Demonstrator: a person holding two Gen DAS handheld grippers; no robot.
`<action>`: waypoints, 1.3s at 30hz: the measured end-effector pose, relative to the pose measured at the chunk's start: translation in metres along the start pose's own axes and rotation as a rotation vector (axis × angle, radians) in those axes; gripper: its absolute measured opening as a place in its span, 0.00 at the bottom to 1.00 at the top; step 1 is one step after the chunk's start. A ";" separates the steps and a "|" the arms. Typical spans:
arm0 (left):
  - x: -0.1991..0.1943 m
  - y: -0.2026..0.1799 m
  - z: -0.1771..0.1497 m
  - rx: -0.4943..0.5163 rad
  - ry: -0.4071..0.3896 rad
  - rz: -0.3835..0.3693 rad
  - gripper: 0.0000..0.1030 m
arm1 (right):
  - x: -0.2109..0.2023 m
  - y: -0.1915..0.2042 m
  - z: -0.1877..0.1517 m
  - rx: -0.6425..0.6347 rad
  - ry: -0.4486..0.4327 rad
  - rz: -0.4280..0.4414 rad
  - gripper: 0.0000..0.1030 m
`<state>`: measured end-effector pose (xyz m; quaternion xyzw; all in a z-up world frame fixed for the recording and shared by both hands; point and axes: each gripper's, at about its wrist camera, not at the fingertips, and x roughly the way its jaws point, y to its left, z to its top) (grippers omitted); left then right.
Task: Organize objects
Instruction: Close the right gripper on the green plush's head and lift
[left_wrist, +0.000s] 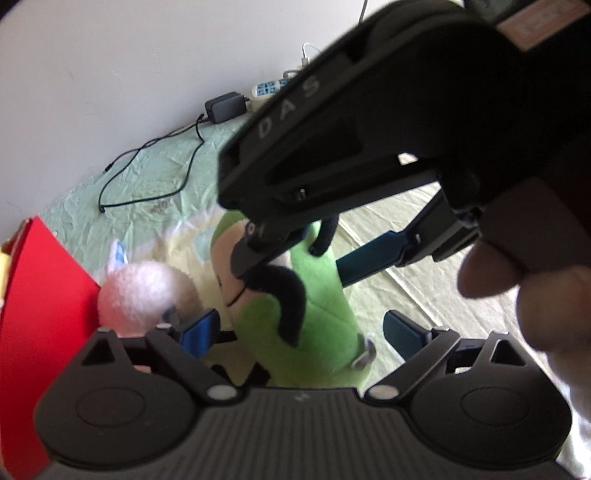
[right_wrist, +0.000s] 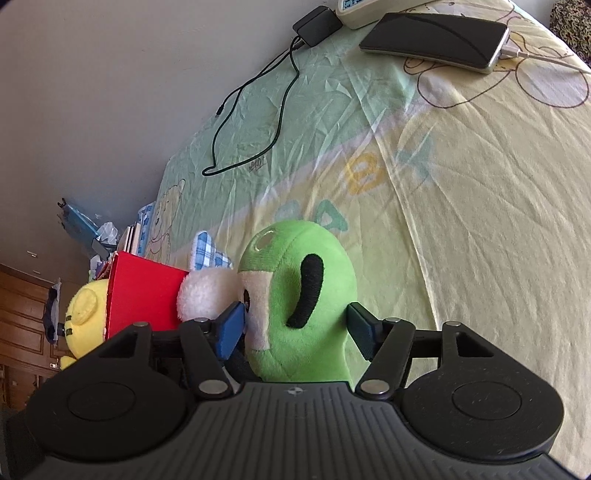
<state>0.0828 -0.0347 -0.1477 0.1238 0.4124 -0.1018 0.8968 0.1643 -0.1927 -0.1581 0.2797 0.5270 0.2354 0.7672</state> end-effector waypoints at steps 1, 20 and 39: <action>0.003 0.000 0.000 -0.011 0.013 -0.008 0.91 | 0.001 0.000 -0.001 0.009 0.000 0.003 0.64; -0.040 -0.005 -0.015 -0.096 0.034 -0.056 0.69 | -0.032 0.010 -0.045 -0.019 -0.025 0.001 0.55; -0.125 -0.014 -0.073 -0.207 0.051 -0.042 0.69 | -0.059 0.048 -0.116 -0.193 0.050 0.019 0.55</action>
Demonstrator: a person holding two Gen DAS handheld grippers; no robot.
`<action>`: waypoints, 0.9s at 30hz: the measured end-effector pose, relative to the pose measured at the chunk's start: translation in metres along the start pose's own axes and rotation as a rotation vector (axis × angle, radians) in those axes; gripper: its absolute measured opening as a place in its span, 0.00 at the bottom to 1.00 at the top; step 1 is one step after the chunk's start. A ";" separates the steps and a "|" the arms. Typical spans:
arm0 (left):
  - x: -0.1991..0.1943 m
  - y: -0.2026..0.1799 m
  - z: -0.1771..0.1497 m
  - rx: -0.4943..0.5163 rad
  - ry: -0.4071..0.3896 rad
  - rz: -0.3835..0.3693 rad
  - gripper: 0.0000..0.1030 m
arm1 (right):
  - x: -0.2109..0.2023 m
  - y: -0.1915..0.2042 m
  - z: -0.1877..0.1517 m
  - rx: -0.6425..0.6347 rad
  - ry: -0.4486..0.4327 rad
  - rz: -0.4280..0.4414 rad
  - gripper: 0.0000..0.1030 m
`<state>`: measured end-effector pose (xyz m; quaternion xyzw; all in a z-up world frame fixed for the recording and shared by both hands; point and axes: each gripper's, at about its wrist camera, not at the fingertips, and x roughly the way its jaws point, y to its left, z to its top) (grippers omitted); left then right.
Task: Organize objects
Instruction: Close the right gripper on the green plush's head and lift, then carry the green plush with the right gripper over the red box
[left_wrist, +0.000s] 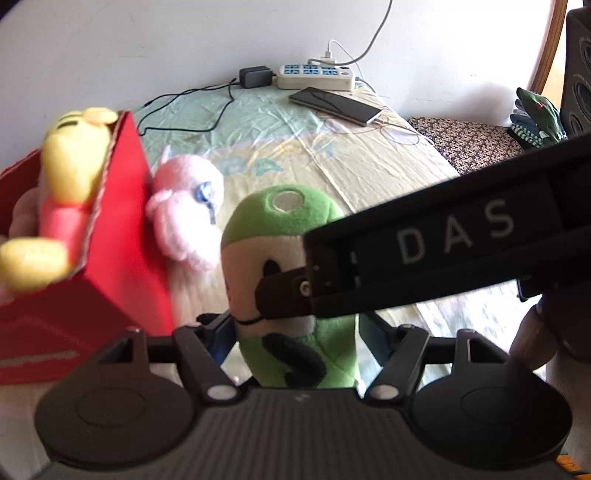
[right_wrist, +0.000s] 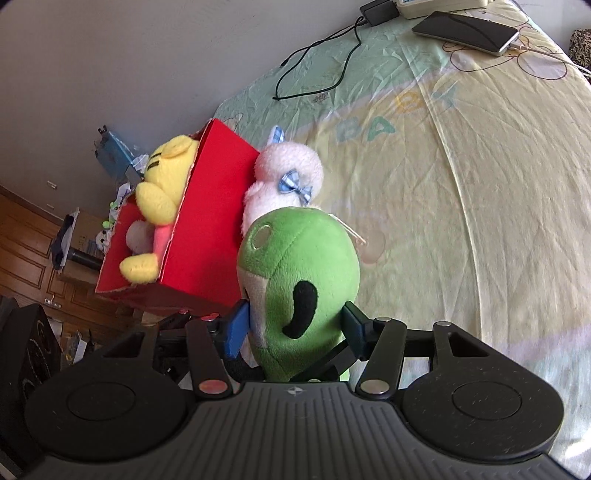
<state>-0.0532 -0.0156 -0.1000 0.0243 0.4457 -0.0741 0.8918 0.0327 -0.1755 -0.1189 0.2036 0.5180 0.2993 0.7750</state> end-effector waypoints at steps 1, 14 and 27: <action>0.004 0.008 0.003 -0.005 -0.001 0.007 0.69 | 0.000 0.002 -0.002 -0.007 0.005 0.004 0.55; -0.035 0.044 -0.034 -0.123 0.012 0.124 0.69 | 0.024 0.054 -0.034 -0.141 0.129 0.112 0.55; -0.076 0.115 -0.057 -0.167 0.025 0.189 0.69 | 0.072 0.132 -0.044 -0.239 0.226 0.177 0.55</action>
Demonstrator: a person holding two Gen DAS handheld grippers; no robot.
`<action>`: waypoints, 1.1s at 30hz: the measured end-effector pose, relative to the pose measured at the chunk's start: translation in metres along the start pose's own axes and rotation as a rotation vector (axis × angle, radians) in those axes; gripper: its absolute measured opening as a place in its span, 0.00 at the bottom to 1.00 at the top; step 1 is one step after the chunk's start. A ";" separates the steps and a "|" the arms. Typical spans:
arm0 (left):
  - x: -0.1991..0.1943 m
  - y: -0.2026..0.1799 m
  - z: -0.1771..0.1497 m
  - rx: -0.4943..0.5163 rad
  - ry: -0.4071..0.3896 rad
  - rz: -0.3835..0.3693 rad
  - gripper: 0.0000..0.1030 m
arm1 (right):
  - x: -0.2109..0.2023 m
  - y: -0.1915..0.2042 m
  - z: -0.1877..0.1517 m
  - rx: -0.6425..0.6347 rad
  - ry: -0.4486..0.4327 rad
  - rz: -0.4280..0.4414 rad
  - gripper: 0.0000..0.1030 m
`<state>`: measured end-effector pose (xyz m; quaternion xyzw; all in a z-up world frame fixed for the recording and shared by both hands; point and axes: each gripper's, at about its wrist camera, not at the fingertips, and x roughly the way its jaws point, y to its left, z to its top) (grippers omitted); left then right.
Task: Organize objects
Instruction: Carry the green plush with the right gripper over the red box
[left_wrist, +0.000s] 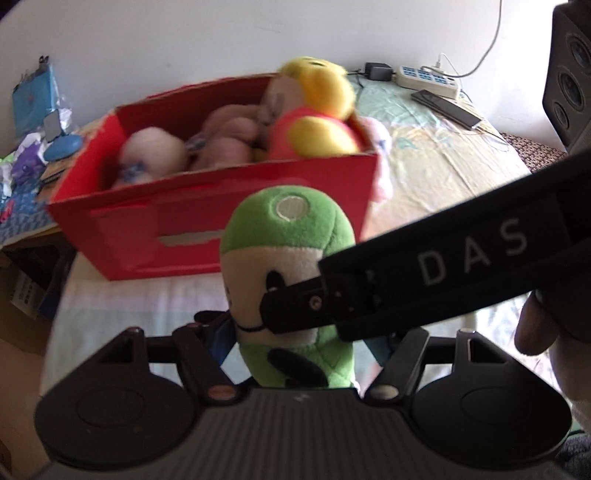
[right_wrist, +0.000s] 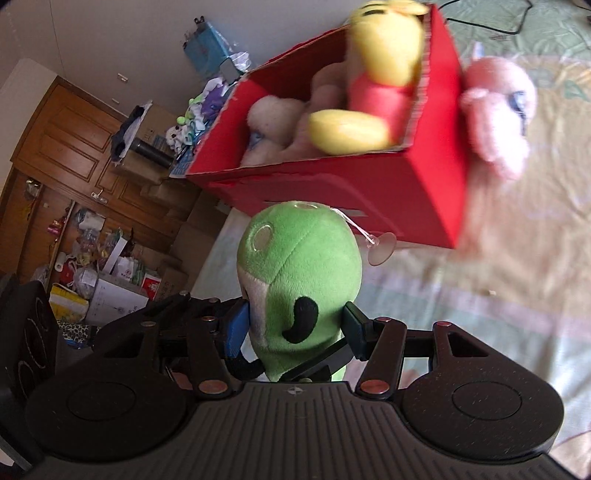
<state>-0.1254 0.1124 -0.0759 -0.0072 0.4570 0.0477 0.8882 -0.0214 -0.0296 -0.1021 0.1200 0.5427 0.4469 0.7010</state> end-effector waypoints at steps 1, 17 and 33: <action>-0.003 0.008 0.000 -0.002 -0.003 0.002 0.69 | 0.004 0.006 0.002 -0.009 0.003 0.007 0.55; -0.060 0.098 0.034 0.040 -0.199 -0.026 0.69 | 0.021 0.084 0.040 -0.064 -0.111 0.095 0.55; -0.032 0.143 0.115 0.078 -0.337 -0.252 0.69 | 0.005 0.099 0.086 -0.033 -0.387 -0.051 0.55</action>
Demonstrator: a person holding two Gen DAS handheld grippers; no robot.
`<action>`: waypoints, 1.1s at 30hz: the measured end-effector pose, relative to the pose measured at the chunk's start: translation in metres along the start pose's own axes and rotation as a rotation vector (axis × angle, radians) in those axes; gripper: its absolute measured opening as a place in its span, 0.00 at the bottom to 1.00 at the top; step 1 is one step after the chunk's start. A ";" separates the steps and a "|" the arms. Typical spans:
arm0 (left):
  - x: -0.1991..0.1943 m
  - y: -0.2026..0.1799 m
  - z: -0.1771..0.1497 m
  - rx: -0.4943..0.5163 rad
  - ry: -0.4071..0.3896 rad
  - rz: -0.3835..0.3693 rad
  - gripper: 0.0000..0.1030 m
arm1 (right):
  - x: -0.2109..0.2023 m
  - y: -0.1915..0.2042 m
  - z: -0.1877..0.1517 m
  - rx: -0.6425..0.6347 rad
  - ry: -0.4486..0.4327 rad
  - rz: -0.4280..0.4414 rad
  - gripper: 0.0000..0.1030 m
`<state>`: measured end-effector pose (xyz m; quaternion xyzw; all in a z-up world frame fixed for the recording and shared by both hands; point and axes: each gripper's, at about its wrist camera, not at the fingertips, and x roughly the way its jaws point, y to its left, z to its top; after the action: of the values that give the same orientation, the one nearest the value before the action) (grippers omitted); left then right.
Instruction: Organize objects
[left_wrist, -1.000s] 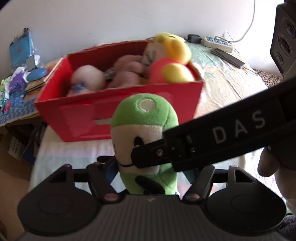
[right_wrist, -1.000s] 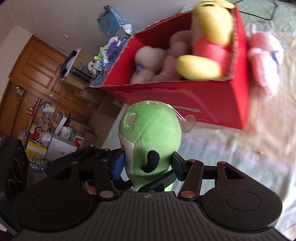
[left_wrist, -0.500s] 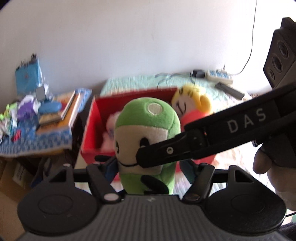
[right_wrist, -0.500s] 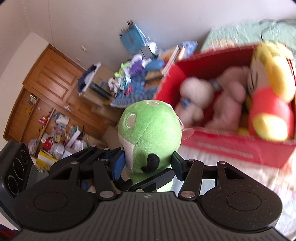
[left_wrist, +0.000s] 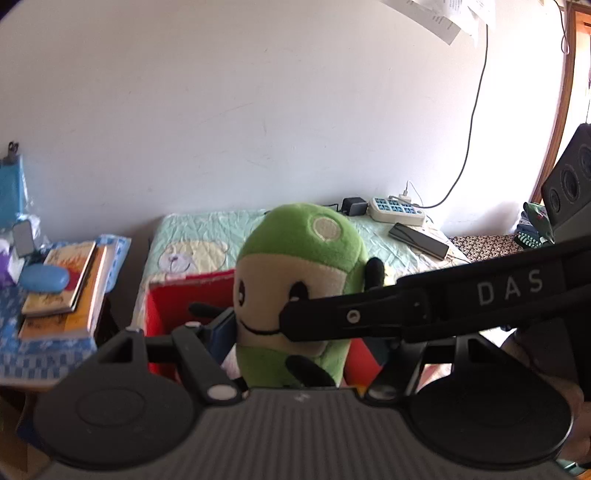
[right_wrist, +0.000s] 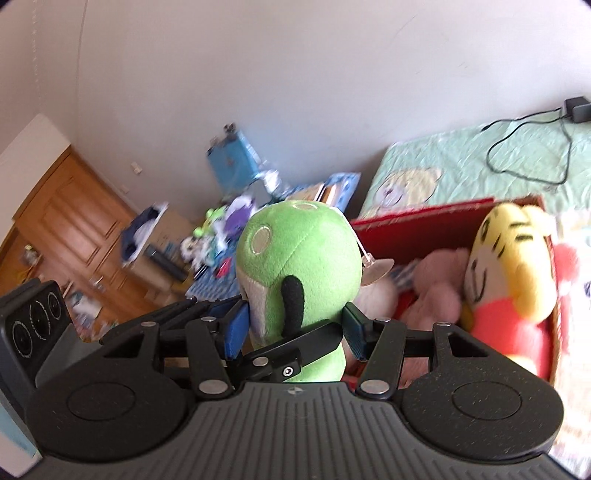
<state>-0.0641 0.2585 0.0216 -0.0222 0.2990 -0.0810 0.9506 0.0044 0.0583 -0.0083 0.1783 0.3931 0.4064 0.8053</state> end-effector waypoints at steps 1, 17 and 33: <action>0.006 0.002 0.002 -0.001 0.005 -0.005 0.69 | 0.001 -0.003 0.002 -0.001 -0.009 -0.010 0.55; 0.084 0.040 -0.032 -0.150 0.199 -0.094 0.69 | 0.052 -0.040 0.007 0.033 0.085 -0.191 0.55; 0.106 0.065 -0.049 -0.149 0.281 0.018 0.72 | 0.098 -0.056 -0.002 0.165 0.170 -0.152 0.55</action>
<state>0.0028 0.3052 -0.0840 -0.0782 0.4346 -0.0526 0.8957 0.0668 0.1023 -0.0918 0.1783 0.5043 0.3243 0.7802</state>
